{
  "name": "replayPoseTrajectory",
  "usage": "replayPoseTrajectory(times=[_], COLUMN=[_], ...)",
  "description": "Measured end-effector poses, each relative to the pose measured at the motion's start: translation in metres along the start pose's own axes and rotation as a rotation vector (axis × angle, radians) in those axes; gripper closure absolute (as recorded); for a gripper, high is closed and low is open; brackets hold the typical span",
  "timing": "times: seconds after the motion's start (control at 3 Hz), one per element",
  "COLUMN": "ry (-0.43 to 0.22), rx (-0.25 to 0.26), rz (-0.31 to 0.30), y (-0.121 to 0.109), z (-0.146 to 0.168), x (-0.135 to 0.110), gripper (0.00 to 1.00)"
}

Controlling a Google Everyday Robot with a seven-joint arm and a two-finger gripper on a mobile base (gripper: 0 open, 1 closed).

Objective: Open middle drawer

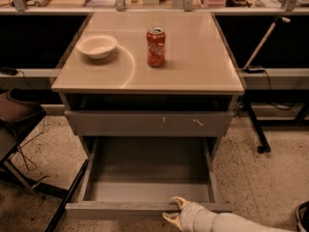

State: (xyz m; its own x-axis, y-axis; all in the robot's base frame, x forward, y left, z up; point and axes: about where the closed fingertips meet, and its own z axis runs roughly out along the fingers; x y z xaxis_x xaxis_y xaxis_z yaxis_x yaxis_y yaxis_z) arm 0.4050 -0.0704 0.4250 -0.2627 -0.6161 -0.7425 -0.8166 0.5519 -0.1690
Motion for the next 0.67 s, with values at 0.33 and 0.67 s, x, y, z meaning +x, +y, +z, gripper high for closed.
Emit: replayPoseTrajectory(times=[0.33, 0.67], ry=[0.000, -0.010], rx=[-0.001, -0.028], rz=[0.000, -0.019], y=[-0.001, 0.016], z=[-0.004, -0.006], x=[-0.004, -0.003], gripper=[1.00, 1.00])
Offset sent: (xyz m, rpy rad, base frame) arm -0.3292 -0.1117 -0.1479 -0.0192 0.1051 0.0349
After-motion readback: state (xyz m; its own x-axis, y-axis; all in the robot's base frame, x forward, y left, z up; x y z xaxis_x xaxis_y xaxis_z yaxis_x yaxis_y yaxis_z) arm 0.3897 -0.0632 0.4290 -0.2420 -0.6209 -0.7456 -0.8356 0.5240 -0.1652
